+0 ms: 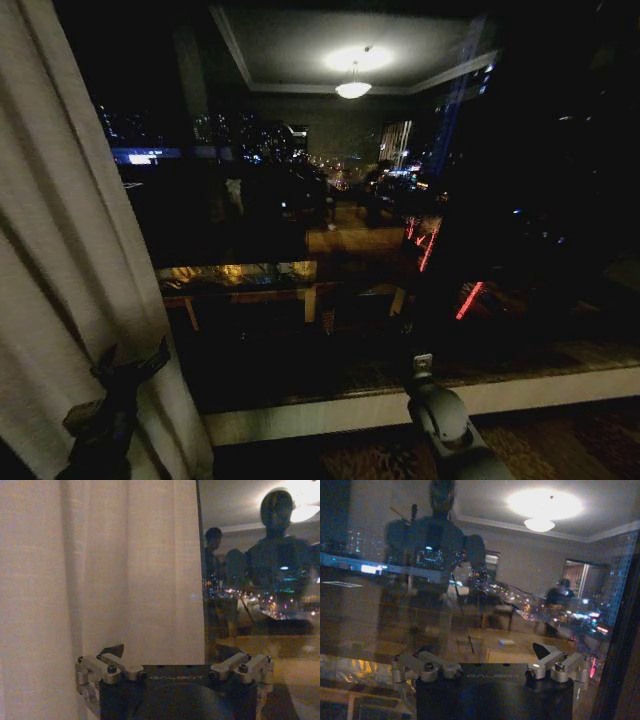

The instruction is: Open the curtains by pulling them apart, changing their state from closed to fully open.

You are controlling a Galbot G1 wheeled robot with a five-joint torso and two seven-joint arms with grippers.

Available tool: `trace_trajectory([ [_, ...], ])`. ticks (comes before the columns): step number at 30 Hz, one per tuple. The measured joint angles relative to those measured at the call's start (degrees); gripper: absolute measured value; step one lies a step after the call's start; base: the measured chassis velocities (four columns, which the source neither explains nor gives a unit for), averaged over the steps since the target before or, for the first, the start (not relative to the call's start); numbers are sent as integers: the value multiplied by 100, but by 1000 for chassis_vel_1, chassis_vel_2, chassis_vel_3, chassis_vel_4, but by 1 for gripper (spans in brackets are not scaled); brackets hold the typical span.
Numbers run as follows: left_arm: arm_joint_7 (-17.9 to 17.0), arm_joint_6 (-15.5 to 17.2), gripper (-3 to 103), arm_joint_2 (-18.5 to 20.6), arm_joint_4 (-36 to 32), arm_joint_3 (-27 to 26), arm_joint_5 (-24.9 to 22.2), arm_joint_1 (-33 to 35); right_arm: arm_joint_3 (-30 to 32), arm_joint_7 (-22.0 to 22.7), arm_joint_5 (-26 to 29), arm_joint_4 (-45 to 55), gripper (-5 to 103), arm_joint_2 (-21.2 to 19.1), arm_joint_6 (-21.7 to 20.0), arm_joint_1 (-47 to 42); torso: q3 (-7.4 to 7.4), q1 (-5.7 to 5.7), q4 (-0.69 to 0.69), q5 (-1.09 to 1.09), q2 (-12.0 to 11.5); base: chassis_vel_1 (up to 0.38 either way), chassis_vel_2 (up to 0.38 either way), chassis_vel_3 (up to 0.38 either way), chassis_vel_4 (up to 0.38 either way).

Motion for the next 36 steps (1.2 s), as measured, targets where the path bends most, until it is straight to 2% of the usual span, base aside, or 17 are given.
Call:
trace_trajectory([
  [22, 16, 25, 100, -169, -174, -7, 68, 124, 79, -10, -22, 113, 100, -63, 68, -224, 0, 0, -1, 2, 0, 35, 34, -29, -37],
  [26, 9, 26, 100, -159, -174, -30, 73, 135, 71, -10, 1, 103, 100, -53, 109, -229, 0, 0, 1, -5, 0, 85, 98, -88, -90],
  [36, -288, 49, 100, -200, -177, -11, 288, 101, 3, -9, 6, 62, 100, -39, 117, -182, 0, 0, -2, 3, 0, 15, 10, -9, -11],
])
